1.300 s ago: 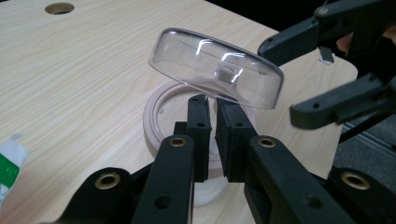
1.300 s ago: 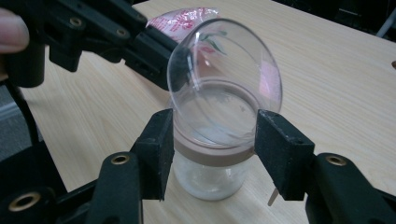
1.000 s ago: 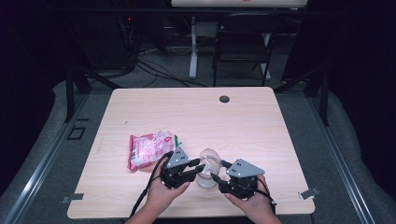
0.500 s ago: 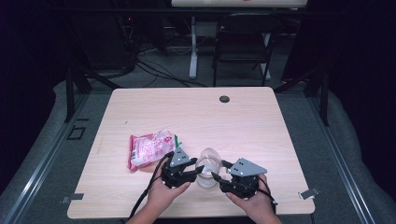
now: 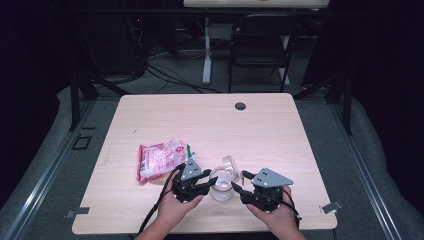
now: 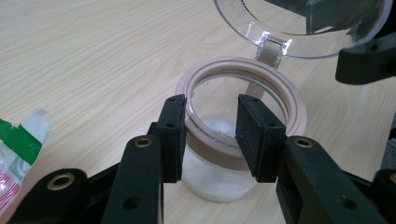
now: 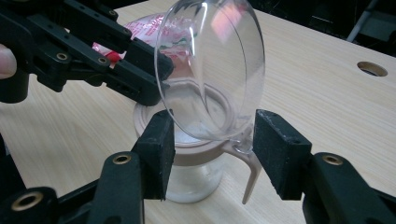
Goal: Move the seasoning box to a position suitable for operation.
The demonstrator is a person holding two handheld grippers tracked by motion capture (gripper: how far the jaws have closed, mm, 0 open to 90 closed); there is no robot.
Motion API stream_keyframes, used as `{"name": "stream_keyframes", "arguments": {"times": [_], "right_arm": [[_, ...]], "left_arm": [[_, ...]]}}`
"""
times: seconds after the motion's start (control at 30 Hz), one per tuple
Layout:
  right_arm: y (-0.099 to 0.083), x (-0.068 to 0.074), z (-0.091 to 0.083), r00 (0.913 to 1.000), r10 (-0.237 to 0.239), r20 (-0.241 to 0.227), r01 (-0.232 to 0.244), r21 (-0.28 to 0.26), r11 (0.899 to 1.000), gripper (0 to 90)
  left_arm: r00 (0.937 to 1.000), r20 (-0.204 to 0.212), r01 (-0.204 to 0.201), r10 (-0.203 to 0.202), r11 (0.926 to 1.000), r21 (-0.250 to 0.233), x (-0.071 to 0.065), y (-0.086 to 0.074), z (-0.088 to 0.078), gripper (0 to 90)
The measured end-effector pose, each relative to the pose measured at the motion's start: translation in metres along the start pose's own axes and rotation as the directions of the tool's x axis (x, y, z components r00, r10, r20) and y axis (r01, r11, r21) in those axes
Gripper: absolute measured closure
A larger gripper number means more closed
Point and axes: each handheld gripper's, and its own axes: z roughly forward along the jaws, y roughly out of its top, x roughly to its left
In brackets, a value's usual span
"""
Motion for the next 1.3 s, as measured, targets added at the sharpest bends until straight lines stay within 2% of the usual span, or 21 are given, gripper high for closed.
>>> {"name": "stream_keyframes", "arguments": {"times": [0.3, 0.4, 0.53, 0.67, 0.83, 1.07, 1.13, 1.17, 1.3], "right_arm": [[-0.002, -0.010, -0.006, 0.9995, 0.031, 0.005, -0.031, 0.003, 1.000, 55.2], [-0.004, -0.013, -0.006, 0.9990, 0.039, 0.024, -0.039, 0.018, 0.999, 56.6], [-0.005, -0.016, -0.005, 0.9980, 0.062, 0.012, -0.062, 0.017, 0.998, 56.1], [-0.007, -0.016, -0.003, 0.9980, 0.064, -0.007, -0.063, 0.020, 0.998, 54.3], [-0.014, -0.019, 0.003, 0.9975, 0.069, -0.016, -0.067, 0.074, 0.995, 53.9], [-0.023, -0.020, 0.013, 0.9995, 0.033, -0.001, -0.032, 0.118, 0.993, 56.0], [-0.025, -0.021, 0.015, 0.9990, 0.044, 0.000, -0.043, 0.119, 0.992, 57.4], [-0.028, -0.025, 0.019, 0.9981, 0.061, 0.000, -0.061, 0.144, 0.988, 61.1], [-0.033, -0.029, 0.027, 0.9949, 0.101, 0.001, -0.100, 0.156, 0.983, 68.4]], "left_arm": [[1.0000, -0.001, -0.004, 0.004, 1.0000, 0.000, 0.000, 0.000, 0.000, 63.7], [1.0000, -0.001, -0.005, 0.005, 1.0000, 0.000, 0.000, 0.000, 0.000, 63.7], [1.0000, -0.001, -0.004, 0.004, 1.0000, -0.001, 0.000, 0.000, 0.000, 63.7], [1.0000, -0.001, -0.003, 0.003, 1.0000, -0.001, 0.000, 0.000, 0.000, 63.8], [1.0000, 0.000, -0.005, 0.005, 1.0000, -0.002, 0.000, -0.001, -0.001, 63.8], [1.0000, -0.001, 0.001, -0.001, 1.0000, -0.003, 0.000, -0.001, 0.000, 63.8], [1.0000, -0.001, 0.002, -0.002, 1.0000, -0.003, 0.000, -0.001, 0.000, 63.8], [1.0000, 0.001, 0.005, -0.005, 1.0000, -0.006, 0.000, -0.001, 0.000, 63.8], [1.0000, 0.001, 0.007, -0.007, 0.9999, -0.011, 0.001, -0.002, 0.000, 63.6]]}}
